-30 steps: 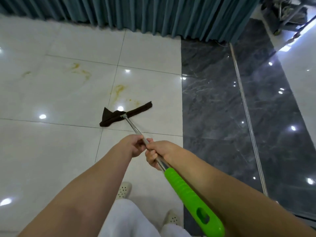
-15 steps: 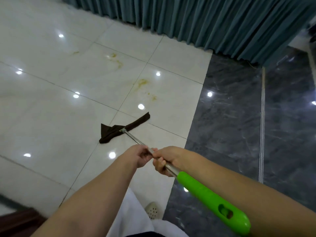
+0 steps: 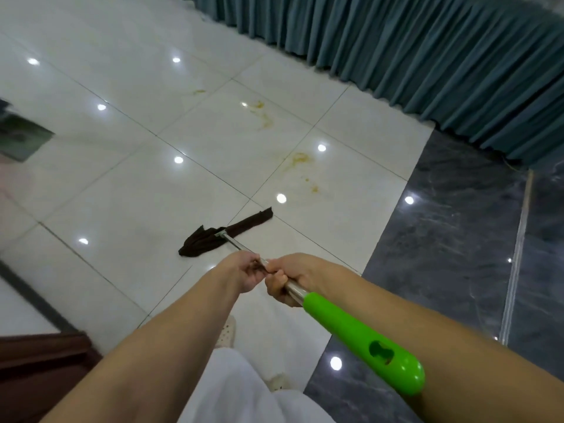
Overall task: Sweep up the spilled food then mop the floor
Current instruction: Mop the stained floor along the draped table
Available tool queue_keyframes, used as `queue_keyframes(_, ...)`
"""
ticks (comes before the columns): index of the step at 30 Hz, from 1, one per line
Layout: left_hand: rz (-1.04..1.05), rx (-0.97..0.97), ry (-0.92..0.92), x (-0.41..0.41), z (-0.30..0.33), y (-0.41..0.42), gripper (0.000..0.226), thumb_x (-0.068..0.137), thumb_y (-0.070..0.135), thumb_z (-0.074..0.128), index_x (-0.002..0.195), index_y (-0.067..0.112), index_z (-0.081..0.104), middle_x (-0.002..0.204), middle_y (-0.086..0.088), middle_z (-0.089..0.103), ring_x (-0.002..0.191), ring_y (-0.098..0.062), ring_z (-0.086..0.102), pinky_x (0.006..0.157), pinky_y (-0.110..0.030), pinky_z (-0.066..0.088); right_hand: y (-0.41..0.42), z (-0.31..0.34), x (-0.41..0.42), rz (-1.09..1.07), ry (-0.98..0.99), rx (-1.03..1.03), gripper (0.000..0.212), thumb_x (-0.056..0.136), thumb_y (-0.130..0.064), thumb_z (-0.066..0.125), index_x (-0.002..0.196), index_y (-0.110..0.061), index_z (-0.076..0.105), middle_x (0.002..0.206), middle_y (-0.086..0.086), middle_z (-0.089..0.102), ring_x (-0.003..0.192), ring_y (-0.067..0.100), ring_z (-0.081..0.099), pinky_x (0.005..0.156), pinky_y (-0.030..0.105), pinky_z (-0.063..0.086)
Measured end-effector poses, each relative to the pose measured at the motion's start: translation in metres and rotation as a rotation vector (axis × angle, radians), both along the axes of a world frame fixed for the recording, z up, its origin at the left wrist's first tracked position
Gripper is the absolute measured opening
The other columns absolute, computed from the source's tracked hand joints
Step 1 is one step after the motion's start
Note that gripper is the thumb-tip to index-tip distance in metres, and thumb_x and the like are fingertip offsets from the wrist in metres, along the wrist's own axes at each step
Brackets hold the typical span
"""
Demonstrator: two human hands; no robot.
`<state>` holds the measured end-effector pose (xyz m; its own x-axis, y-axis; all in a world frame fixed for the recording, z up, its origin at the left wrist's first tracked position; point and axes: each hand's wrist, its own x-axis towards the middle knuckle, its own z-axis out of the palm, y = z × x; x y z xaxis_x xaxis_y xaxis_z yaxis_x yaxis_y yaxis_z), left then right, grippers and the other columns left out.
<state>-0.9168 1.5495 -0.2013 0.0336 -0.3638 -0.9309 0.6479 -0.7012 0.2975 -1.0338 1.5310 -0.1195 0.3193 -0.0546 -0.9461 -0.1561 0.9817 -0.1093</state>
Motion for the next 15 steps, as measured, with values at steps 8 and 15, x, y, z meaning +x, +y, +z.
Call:
queue_keyframes(8,0.009,0.007,-0.032,0.096,-0.002,-0.037,0.039,0.100,0.002,0.036,0.061,0.000,0.036,0.023,-0.010,0.040,0.016,-0.014,0.044,0.021,-0.015,0.034,-0.029,-0.013,0.101,-0.105,0.024,-0.003,0.031,0.095,-0.002,0.038,0.067,-0.013,0.045,0.054,0.001,0.035,0.023,0.006,0.028,0.025,0.007,0.024)
queue_keyframes(15,0.018,-0.010,-0.035,0.170,-0.017,-0.094,0.037,0.100,0.005,0.038,0.064,0.001,0.039,0.026,-0.009,0.045,0.019,-0.013,0.048,0.023,-0.016,0.038,-0.084,-0.022,0.173,-0.156,-0.047,0.008,0.031,0.098,-0.004,0.037,0.069,-0.011,0.044,0.035,0.003,0.038,0.021,0.005,0.029,0.025,0.007,0.025)
